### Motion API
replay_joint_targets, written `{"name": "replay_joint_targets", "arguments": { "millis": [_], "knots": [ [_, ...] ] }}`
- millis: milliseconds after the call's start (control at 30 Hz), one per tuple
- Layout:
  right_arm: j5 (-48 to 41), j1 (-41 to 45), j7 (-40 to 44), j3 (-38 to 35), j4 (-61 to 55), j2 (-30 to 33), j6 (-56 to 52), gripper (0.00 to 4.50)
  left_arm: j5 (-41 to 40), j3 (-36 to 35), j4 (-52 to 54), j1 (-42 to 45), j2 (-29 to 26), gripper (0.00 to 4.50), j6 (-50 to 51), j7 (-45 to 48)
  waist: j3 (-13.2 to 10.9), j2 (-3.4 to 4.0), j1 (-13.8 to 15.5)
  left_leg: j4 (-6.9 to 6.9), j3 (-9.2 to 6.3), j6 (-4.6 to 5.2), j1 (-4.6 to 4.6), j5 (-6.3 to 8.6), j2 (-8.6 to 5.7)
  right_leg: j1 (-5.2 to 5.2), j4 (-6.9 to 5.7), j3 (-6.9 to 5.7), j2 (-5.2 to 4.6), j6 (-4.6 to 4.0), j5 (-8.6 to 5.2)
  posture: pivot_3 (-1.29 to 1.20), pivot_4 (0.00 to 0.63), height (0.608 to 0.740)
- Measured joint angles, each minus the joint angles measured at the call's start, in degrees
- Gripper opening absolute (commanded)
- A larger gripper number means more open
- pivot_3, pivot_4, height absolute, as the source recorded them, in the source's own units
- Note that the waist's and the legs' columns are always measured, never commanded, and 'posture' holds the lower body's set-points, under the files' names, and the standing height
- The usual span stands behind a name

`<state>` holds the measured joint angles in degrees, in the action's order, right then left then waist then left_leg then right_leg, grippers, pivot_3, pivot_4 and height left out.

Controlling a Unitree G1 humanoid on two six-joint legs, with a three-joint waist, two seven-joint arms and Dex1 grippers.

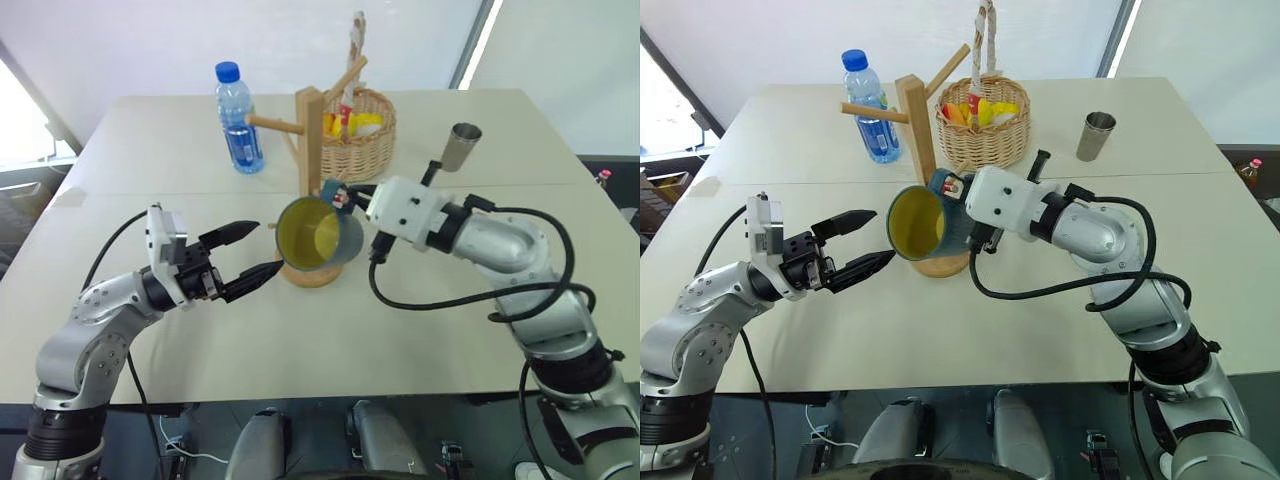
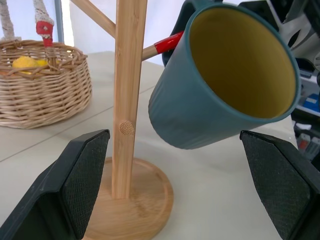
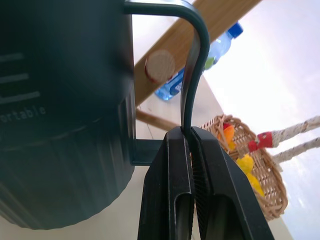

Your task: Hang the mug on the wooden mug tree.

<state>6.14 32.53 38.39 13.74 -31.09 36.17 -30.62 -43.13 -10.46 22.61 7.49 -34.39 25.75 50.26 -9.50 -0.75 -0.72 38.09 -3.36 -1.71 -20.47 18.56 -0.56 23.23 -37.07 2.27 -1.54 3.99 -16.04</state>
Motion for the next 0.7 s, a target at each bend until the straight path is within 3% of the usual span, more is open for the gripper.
{"name": "replay_joint_targets", "arguments": {
  "millis": [33,133,233,367,533,700],
  "knots": [
    [0.2,0.0,-0.1,0.1,0.0,-0.2,-0.2,0.02,0.0,0.0,0.0,0.0,0.0,4.50,0.0,-0.1,0.0,0.00,0.0,0.00,0.00,0.00,0.00,0.00,0.00,0.00,0.00,0.00,0.00,0.00,0.00,0.00,0.150,0.740],
    [0.4,0.2,-0.3,0.1,0.0,-0.7,-0.4,0.89,0.0,0.0,0.0,0.0,0.0,4.50,0.0,-0.2,0.0,0.00,-0.1,-0.01,0.00,0.00,0.00,0.00,0.00,0.01,0.00,0.00,0.00,0.00,0.00,0.00,0.150,0.740],
    [0.6,0.3,-0.8,0.1,0.0,-1.0,-0.2,2.37,0.0,0.0,0.0,0.0,0.0,4.50,0.0,-0.2,0.0,0.00,-0.1,-0.01,0.00,0.00,0.01,0.00,0.00,0.01,0.00,0.00,0.00,0.00,0.00,0.00,0.150,0.740],
    [0.1,-0.1,-0.2,-2.3,0.0,1.1,1.2,2.37,0.1,0.0,0.0,-0.1,0.0,4.50,-0.1,-0.3,0.0,0.00,0.0,-0.01,0.00,0.00,-0.01,0.00,0.00,0.00,0.01,0.00,-0.01,0.00,0.00,0.00,0.150,0.740],
    [-6.5,-6.6,1.9,-14.5,-0.2,3.2,2.9,2.37,0.0,-1.4,-1.5,-0.8,0.5,4.50,-0.1,-1.4,0.0,-0.03,0.1,-0.03,0.00,0.01,-0.01,0.01,-0.01,-0.06,0.10,-0.01,-0.03,0.00,0.00,0.00,0.150,0.740],
    [-16.1,-17.3,-0.8,-27.4,5.9,-5.5,5.3,2.37,0.9,-4.8,-6.9,-4.7,2.2,4.50,-1.3,-3.9,0.0,-0.06,-0.1,-0.12,0.02,0.01,0.07,0.01,0.04,-0.04,0.03,0.02,0.02,0.00,0.00,0.00,0.150,0.740]
  ]
}}
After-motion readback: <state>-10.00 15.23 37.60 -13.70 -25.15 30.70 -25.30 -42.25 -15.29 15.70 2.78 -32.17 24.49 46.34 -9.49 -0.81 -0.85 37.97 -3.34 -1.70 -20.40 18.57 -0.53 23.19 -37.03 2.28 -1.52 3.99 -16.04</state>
